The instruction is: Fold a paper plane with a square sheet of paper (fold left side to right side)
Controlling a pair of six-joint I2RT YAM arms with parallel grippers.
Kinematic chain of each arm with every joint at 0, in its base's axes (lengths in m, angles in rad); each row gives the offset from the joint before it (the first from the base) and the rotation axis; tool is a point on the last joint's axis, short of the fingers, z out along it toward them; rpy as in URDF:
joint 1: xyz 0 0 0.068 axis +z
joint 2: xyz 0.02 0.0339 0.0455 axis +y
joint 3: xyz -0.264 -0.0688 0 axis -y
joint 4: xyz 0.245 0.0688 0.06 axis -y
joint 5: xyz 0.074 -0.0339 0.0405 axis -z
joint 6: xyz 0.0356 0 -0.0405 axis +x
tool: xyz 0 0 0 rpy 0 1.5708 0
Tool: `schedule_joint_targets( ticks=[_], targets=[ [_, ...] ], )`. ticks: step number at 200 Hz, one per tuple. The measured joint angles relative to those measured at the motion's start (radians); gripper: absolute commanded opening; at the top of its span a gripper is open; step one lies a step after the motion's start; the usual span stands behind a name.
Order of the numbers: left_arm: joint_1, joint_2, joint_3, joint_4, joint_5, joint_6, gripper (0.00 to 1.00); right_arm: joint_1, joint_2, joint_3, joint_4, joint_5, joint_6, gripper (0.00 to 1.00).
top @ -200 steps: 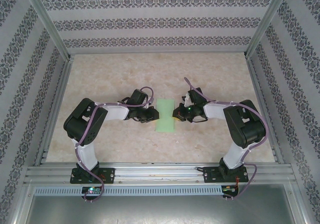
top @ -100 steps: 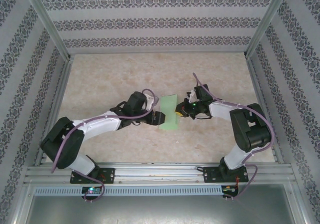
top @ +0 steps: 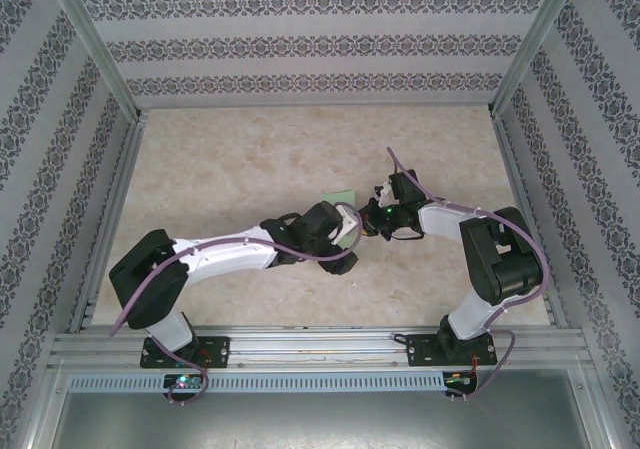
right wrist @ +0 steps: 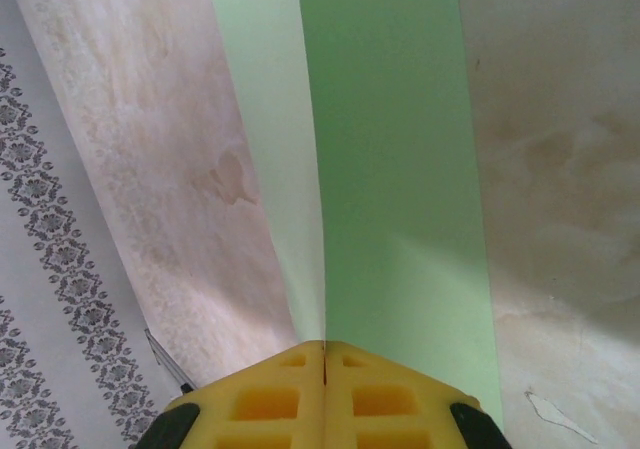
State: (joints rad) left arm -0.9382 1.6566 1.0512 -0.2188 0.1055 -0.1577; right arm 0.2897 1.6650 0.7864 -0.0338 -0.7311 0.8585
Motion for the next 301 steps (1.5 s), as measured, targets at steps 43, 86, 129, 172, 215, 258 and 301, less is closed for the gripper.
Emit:
schedule_joint_targets(
  ticks=[43,86,129,172,215,258,301],
  targets=[
    [-0.018,0.1,0.082,-0.06,-0.068,0.061,0.74,0.0,0.0,0.0,0.0,0.0,0.0,0.0],
    [-0.025,0.192,0.174,-0.109,-0.126,0.077,0.62,0.0,0.0,0.0,-0.001,0.006,0.0,0.0],
    [-0.025,0.198,0.193,-0.132,-0.152,0.079,0.35,0.0,0.001,0.0,0.0,0.008,0.0,0.02],
    [-0.025,0.198,0.193,-0.134,-0.14,0.069,0.14,0.0,0.001,0.0,0.0,0.008,0.0,0.06],
    [-0.025,0.193,0.192,-0.134,-0.123,0.049,0.02,-0.002,0.001,0.01,-0.003,0.008,-0.006,0.18],
    [-0.024,0.18,0.185,-0.134,-0.085,0.016,0.0,-0.05,-0.045,0.018,-0.01,0.024,-0.035,0.34],
    [0.002,0.145,0.142,-0.128,0.011,-0.071,0.0,-0.134,-0.134,0.007,-0.049,0.051,-0.127,0.33]
  ],
)
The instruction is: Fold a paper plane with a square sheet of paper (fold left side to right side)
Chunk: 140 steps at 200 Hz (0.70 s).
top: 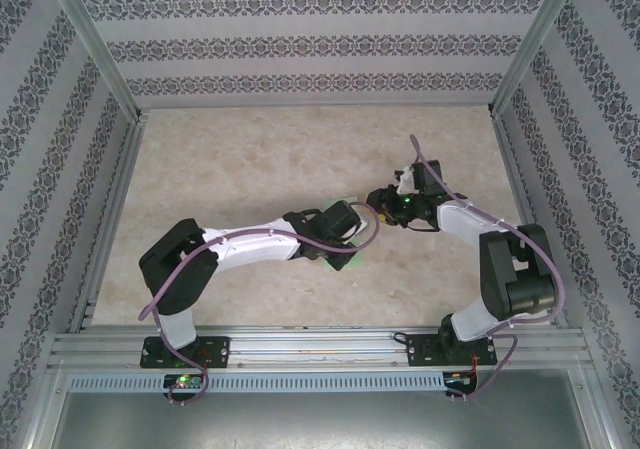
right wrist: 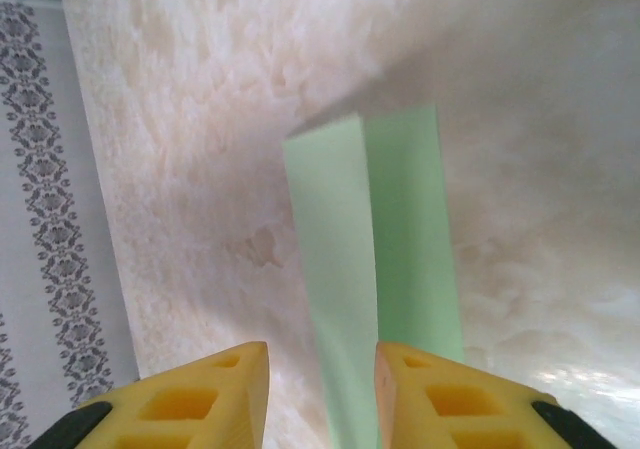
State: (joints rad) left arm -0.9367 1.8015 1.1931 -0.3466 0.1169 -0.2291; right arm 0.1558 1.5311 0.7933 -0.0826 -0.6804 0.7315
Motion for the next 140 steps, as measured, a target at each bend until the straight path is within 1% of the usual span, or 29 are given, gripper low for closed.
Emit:
schedule_joint_targets(
  ticks=[20,37,50,72,107,140],
  targets=[
    [0.037,-0.01,-0.026,0.03,0.068,-0.063,0.0,-0.021,-0.052,-0.035,-0.019,0.02,-0.058,0.24],
    [0.073,-0.014,-0.057,0.079,0.133,-0.124,0.0,-0.014,-0.088,-0.081,-0.021,0.021,-0.092,0.15],
    [0.098,-0.015,-0.088,0.121,0.181,-0.175,0.0,0.007,-0.111,-0.119,-0.021,0.024,-0.111,0.08],
    [0.128,-0.015,-0.13,0.178,0.248,-0.251,0.0,0.078,-0.128,-0.169,-0.019,0.034,-0.127,0.0],
    [0.145,-0.015,-0.164,0.239,0.308,-0.331,0.0,0.195,-0.099,-0.205,0.023,0.048,-0.109,0.0],
    [0.154,-0.015,-0.172,0.267,0.328,-0.372,0.0,0.25,-0.022,-0.204,0.057,0.066,-0.095,0.0]
  ],
)
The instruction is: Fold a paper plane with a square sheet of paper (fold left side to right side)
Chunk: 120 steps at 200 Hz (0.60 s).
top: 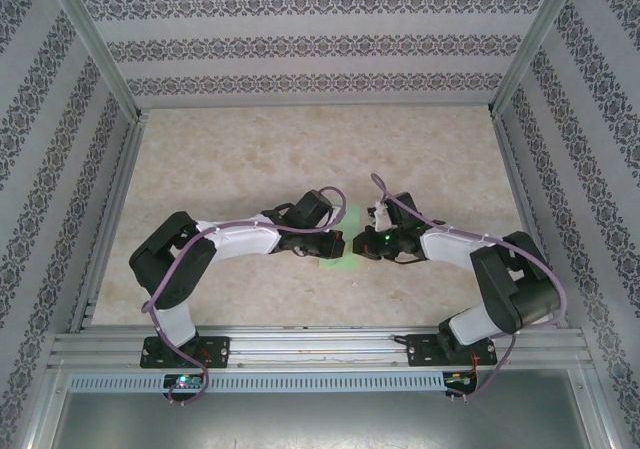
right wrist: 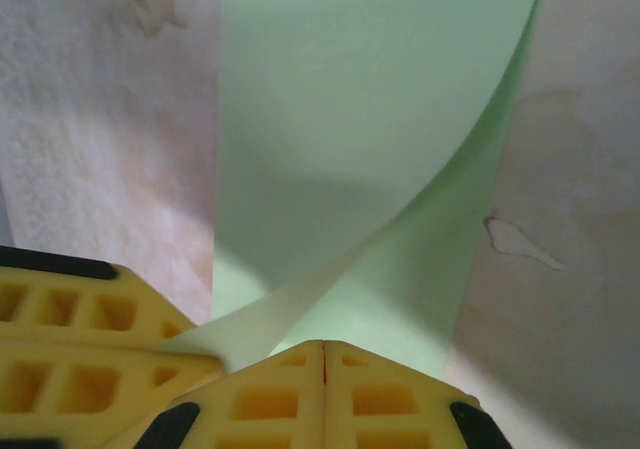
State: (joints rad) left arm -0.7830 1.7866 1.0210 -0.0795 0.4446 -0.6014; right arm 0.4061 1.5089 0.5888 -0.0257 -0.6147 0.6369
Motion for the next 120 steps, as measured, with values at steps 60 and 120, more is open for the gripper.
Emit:
schedule_joint_targets(
  ticks=[60,120],
  targets=[
    [0.016,0.0,-0.011,0.014,0.004,-0.032,0.0,0.037,0.071,0.0,0.013,0.007,0.019,0.0],
    [0.056,0.0,-0.014,0.012,0.035,-0.013,0.0,0.037,0.071,0.015,-0.019,0.022,0.004,0.0]
  ],
)
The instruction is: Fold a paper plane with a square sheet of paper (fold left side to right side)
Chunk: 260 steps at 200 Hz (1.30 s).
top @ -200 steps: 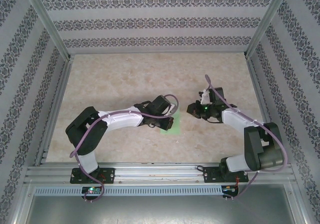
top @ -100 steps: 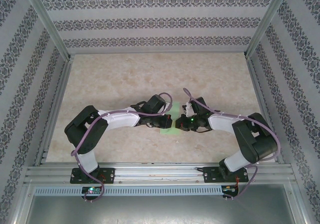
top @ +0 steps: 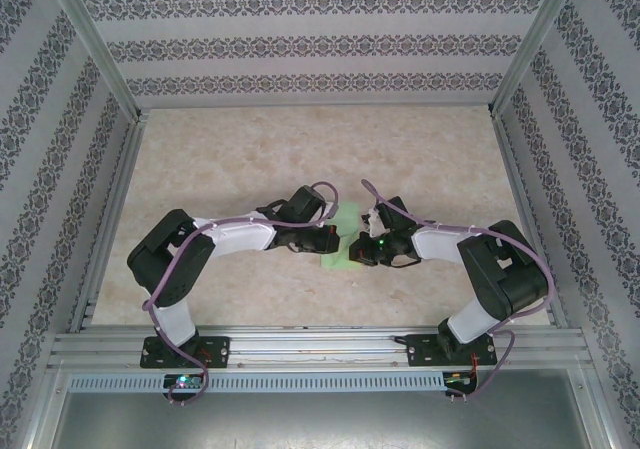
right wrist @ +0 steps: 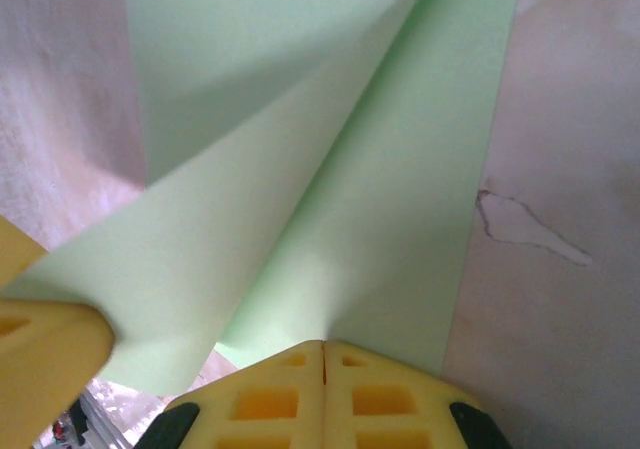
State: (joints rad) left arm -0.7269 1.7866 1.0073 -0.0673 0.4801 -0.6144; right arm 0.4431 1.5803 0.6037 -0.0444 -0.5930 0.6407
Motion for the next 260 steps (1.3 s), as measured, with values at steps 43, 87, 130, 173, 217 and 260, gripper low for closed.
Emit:
schedule_joint_targets(
  ticks=[43,87,130,173,217,260],
  targets=[
    [0.047,0.0,0.0,-0.007,0.029,0.047,0.0,-0.005,0.006,0.03,-0.055,0.016,-0.042,0.0],
    [0.072,0.011,0.004,-0.014,0.05,0.091,0.0,-0.01,0.021,0.066,-0.106,0.029,-0.082,0.0],
    [0.083,0.056,0.033,-0.045,0.071,0.138,0.0,-0.01,0.051,0.112,-0.155,0.033,-0.125,0.0],
    [0.098,0.072,0.077,-0.076,0.082,0.186,0.0,-0.016,0.07,0.146,-0.193,0.04,-0.156,0.0],
    [0.107,0.106,0.103,-0.09,0.096,0.22,0.0,-0.021,0.082,0.168,-0.221,0.047,-0.177,0.0],
    [0.11,0.139,0.127,-0.111,0.097,0.249,0.0,-0.023,0.085,0.173,-0.228,0.047,-0.187,0.0]
  ],
)
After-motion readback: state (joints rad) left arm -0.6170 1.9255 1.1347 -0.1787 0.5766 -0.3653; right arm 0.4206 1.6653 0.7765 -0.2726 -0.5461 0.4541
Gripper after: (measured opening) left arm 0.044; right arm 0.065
